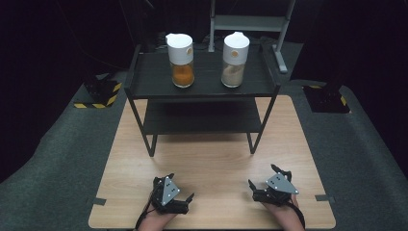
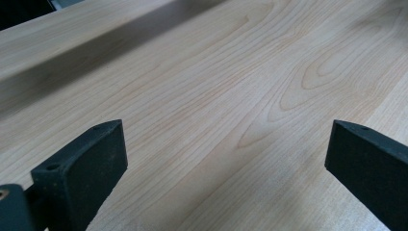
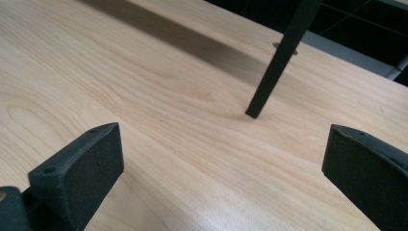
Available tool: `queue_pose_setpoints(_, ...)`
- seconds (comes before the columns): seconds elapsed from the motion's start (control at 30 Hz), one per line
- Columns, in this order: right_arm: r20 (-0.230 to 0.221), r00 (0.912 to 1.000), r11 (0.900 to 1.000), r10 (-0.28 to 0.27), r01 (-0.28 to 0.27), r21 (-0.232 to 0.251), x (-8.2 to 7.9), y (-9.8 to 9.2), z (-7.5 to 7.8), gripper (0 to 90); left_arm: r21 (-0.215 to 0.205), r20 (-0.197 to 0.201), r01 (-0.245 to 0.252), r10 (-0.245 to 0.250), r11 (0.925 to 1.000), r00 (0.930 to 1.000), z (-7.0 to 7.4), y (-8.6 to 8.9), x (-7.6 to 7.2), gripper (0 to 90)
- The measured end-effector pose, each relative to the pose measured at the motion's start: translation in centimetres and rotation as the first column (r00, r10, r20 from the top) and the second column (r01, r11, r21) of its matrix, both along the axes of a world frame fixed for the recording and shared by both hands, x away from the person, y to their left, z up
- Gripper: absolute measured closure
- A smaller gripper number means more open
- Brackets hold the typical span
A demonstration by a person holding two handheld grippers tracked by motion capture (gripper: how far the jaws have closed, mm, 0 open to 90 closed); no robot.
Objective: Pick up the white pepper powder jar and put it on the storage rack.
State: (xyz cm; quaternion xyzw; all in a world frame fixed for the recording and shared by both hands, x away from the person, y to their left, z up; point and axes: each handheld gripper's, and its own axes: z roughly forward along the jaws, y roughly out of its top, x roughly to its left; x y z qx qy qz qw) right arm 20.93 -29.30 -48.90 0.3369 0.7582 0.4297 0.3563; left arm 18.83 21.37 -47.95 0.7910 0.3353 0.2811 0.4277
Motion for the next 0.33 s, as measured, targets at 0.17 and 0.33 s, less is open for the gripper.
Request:
queue_pose_setpoints(0.17, 0.004, 1.0, 1.0, -0.007, 0.007, -0.022, -0.3, 0.07, -0.23, 0.1, 0.001, 0.0, -0.003, 0.003, 1.0, 1.0, 0.01, -0.06, -0.01, 1.3)
queue_pose_setpoints(0.33, 0.011, 0.9999, 0.998, -0.01, 0.011, -0.056, -0.49, 0.58, -0.19, 0.1, 0.002, 0.003, -0.007, 0.007, 1.0, 1.0, -0.02, -0.13, -0.08, 1.2)
